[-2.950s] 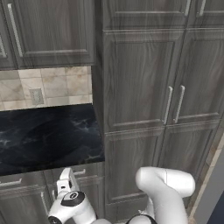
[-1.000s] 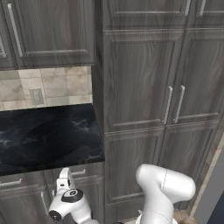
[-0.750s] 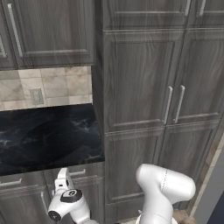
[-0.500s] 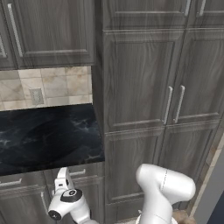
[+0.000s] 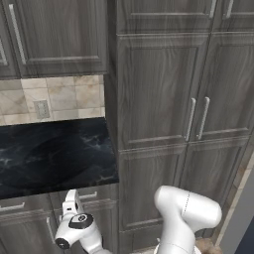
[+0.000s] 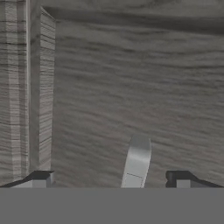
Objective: Take the tongs from the drawer on the left and place them on the dining counter next to the tray containing the hot dog.
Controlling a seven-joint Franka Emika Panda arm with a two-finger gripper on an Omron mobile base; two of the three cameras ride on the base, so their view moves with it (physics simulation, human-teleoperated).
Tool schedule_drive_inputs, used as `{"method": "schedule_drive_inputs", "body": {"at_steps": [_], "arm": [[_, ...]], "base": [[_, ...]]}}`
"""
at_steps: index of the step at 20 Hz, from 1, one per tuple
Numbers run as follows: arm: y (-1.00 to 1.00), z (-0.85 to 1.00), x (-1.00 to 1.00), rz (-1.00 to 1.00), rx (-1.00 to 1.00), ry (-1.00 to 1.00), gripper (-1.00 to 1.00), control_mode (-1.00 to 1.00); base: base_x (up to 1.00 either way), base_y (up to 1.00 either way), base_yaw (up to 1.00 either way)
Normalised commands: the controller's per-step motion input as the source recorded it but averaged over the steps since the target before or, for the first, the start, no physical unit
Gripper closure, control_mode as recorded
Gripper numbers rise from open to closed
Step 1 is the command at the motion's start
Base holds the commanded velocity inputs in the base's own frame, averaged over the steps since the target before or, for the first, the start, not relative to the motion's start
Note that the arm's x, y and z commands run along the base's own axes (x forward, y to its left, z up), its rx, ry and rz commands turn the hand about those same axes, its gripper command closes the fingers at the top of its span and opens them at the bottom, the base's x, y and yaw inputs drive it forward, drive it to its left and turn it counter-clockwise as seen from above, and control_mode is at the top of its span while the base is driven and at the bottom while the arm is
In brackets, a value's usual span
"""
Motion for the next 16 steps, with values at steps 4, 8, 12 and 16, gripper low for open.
{"method": "schedule_drive_inputs", "body": {"at_steps": [4,8,12,16], "arm": [[0.0,0.0,0.15,0.0,0.0,0.0,-1.0,-1.0],[0.0,0.0,0.0,0.0,0.0,0.0,-1.0,-1.0],[0.0,0.0,0.0,0.0,0.0,0.0,-1.0,-1.0],[0.0,0.0,0.0,0.0,0.0,0.0,1.0,-1.0]], "base": [[0.0,0.0,0.0],[0.0,0.0,0.0],[0.0,0.0,0.0],[0.0,0.0,0.0]]}}
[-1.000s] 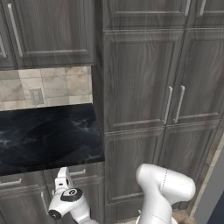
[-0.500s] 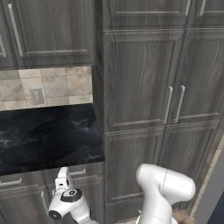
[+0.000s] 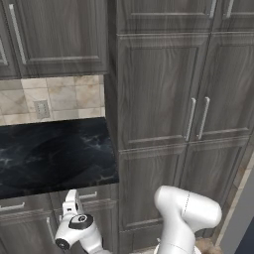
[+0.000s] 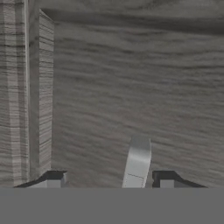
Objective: Take the tongs from the drawer on the left and place them on the dining counter next to the tray containing the hot dog.
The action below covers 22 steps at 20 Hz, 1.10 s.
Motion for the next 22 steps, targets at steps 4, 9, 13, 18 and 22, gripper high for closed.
{"method": "schedule_drive_inputs", "body": {"at_steps": [4,9,13,18,22], "arm": [[0.0,0.0,0.0,0.0,0.0,0.0,1.0,-1.0],[0.0,0.0,0.0,0.0,0.0,0.0,1.0,-1.0],[0.0,0.0,0.0,0.0,0.0,0.0,1.0,-1.0],[0.0,0.0,-0.06,0.0,0.0,0.0,1.0,-1.0],[0.0,0.0,-0.33,0.0,0.0,0.0,1.0,-1.0]], "base": [[0.0,0.0,0.0],[0.0,0.0,0.0],[0.0,0.0,0.0],[0.0,0.0,0.0],[0.0,0.0,0.0]]}}
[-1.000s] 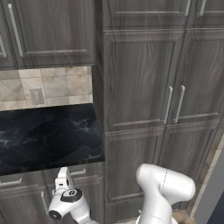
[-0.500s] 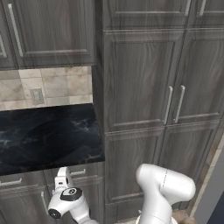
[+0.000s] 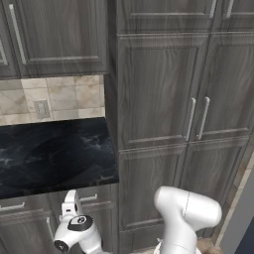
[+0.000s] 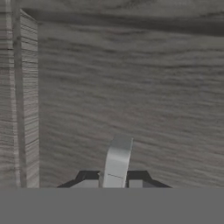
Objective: Take the tongs from the drawer on the left and place them on the dining counter next to the tray containing the hot dog.
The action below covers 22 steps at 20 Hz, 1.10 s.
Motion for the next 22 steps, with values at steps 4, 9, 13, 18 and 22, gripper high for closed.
{"method": "schedule_drive_inputs", "body": {"at_steps": [4,9,13,18,22], "arm": [[0.0,0.0,-0.46,0.0,0.01,0.0,1.0,-1.0],[0.0,0.0,-0.54,0.01,0.01,0.0,1.0,-1.0],[0.0,0.0,-0.48,0.01,0.0,0.0,1.0,-1.0],[0.0,0.0,-0.56,0.01,0.01,0.0,1.0,-1.0],[0.0,0.0,-0.6,0.01,0.01,0.0,1.0,-1.0]], "base": [[0.0,0.0,0.0],[0.0,0.0,0.0],[0.0,0.0,0.0],[0.0,0.0,0.0],[0.0,0.0,0.0]]}}
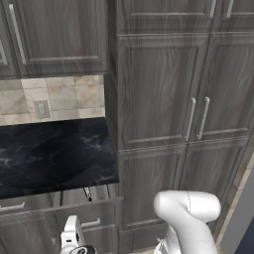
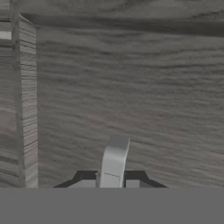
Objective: Take the tongs from the drawer on the left and place them on the dining counter next to the tray containing the hot dog.
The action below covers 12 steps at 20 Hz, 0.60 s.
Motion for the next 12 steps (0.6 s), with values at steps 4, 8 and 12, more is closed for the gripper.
{"method": "schedule_drive_inputs", "body": {"at_steps": [4,8,12], "arm": [[0.0,0.0,-0.64,0.01,0.01,0.0,1.0,-1.0],[0.0,0.0,-0.62,0.01,0.01,0.0,1.0,-1.0],[0.0,0.0,-0.62,0.01,0.01,0.0,1.0,-1.0]], "base": [[0.0,0.0,0.0],[0.0,0.0,0.0],[0.0,0.0,0.0]]}}
